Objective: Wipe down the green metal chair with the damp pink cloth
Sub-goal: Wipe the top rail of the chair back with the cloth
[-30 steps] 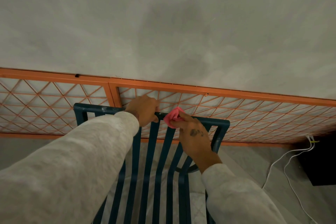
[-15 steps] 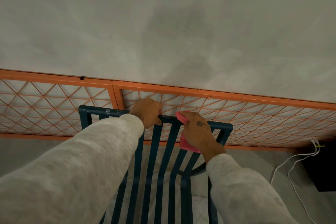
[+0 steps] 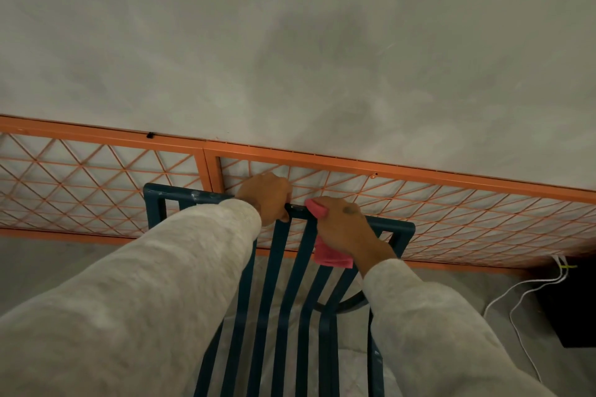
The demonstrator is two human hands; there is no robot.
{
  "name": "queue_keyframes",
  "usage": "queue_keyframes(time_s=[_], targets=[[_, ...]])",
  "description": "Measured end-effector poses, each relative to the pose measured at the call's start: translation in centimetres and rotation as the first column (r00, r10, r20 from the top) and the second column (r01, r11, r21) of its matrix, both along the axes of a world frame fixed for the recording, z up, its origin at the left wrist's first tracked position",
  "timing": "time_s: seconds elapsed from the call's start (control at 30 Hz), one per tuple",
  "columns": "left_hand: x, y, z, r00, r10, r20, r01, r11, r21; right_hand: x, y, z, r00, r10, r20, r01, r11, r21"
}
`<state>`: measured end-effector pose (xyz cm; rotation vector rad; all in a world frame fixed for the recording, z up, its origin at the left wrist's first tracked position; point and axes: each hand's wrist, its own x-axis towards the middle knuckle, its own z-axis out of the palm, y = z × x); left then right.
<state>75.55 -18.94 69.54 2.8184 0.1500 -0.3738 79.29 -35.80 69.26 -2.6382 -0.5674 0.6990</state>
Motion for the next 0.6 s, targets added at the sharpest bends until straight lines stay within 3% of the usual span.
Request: queue_keyframes(time_s=[0.13, 0.27, 0.37, 0.6], targets=[[-0.2, 0.1, -0.2, 1.000, 0.004, 0.015, -0.004, 1.000, -0.009, -0.1, -2.4, 0.0, 0.998, -0.069, -0.002, 0.069, 0.995, 0.075], [-0.3, 0.2, -0.3, 0.999, 0.007, 0.041, -0.006, 1.000, -0.018, 1.1, -4.8, 0.0, 0.984, -0.176, 0.040, 0.177, 0.983, -0.037], [-0.2, 0.2, -0.4, 0.999, 0.009, 0.038, -0.008, 1.000, -0.020, 0.8, -3.4, 0.0, 0.984, -0.143, 0.105, 0.153, 0.984, -0.088], [0.3, 0.2, 0.0, 1.000, -0.012, -0.022, 0.011, 1.000, -0.014, -0.9, -1.6, -0.6, 0.998, -0.056, 0.026, 0.053, 0.992, 0.112]])
